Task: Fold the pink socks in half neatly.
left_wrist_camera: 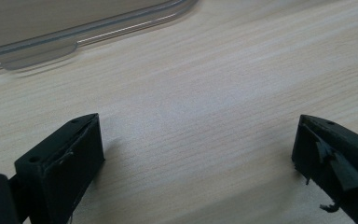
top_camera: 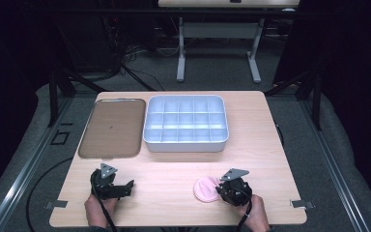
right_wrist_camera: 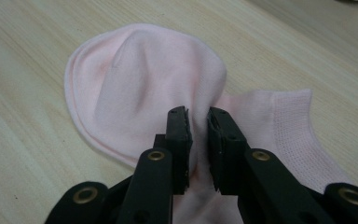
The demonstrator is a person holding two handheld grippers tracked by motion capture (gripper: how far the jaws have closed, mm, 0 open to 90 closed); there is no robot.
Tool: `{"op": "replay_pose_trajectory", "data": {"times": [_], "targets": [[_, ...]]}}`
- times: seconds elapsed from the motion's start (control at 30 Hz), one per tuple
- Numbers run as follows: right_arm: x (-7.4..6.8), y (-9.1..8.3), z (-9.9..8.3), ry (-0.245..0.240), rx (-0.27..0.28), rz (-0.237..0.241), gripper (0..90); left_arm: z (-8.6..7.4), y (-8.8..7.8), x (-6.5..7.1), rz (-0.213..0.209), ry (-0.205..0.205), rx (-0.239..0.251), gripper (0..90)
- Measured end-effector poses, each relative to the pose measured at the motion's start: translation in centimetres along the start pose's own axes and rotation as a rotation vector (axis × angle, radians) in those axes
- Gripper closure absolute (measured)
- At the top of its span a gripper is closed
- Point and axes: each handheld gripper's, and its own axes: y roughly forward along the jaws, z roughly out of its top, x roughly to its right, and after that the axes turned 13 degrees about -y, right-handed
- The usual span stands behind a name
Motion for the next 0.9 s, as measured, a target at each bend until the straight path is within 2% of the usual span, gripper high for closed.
{"op": "replay_pose_trajectory", "data": {"times": [0.23, 0.47, 0.53, 0.77, 0.9], "targets": [[0.1, -0.7, 0.1, 0.021, 0.031, -0.001, 80.3, 0.0, 0.0, 0.0, 0.0, 0.0, 0.0, 1.8], [0.0, -2.2, 1.8, 0.031, 0.101, 0.01, 80.2, 0.0, 0.0, 0.0, 0.0, 0.0, 0.0, 1.8], [0.0, -2.4, 2.4, 0.03, 0.105, 0.018, 80.1, 0.0, 0.0, 0.0, 0.0, 0.0, 0.0, 1.8], [-0.8, -1.9, 4.7, 0.02, 0.141, 0.042, 79.9, 0.0, 0.0, 0.0, -0.001, 0.0, 0.0, 1.8], [-1.3, -1.2, 6.1, 0.004, 0.138, 0.056, 79.8, 0.0, 0.0, 0.0, -0.001, -0.001, 0.0, 1.8]]}}
